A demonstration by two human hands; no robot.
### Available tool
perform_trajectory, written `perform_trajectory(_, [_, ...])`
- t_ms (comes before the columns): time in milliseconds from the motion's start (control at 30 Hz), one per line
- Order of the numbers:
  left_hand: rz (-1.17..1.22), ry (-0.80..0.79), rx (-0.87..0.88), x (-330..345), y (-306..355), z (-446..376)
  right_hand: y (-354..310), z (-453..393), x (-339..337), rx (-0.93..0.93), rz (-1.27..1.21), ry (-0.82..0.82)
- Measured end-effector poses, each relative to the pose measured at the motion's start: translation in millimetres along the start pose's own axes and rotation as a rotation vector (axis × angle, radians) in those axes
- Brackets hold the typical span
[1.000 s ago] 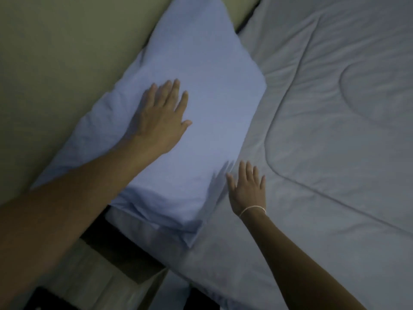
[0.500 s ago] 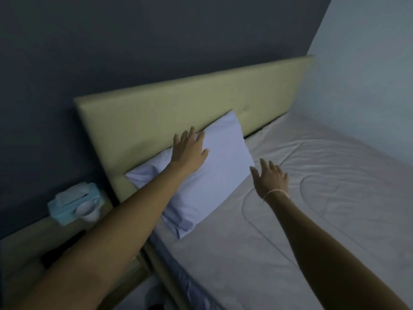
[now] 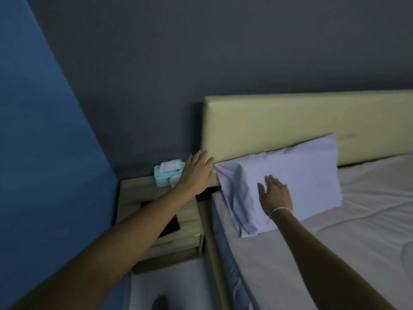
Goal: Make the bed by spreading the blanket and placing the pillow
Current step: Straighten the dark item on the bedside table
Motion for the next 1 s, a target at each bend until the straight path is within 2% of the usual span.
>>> perform_trajectory(233, [0.013, -0.053, -0.344, 41, -137, 81, -119, 38, 107, -0.254, -0.110, -0.276])
perform_trajectory(300, [0.034, -0.075, -0.432, 55, -168, 101, -144, 46, 134, -0.281, -0.162, -0.327])
perform_trajectory(433, [0.018, -0.243, -0.547, 99, -225, 133, -181, 61, 191, -0.259, -0.182, -0.436])
perform_trajectory(700, [0.079, -0.540, -0.688, 205, -247, 195, -209, 80, 308, -0.254, -0.203, -0.625])
perform_trajectory(800, [0.104, -0.538, -0.743, 253, -259, 205, -208, 81, 368, -0.225, -0.191, -0.654])
perform_trajectory(933, [0.098, -0.495, -0.745, 315, -285, 212, -210, 90, 454, -0.282, -0.151, -0.756])
perform_trajectory(1000, [0.091, -0.467, -0.726, 339, -297, 214, -212, 95, 481, -0.224, -0.170, -0.748])
Point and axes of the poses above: each hand's wrist, its own z-axis away from the middle knuckle, its own x-axis out of the palm, y = z × x, the point moved 3 cm from there along -z, towards the middle knuckle, and after that the axes turned 15 degrees about y, right-handed, at the moved point
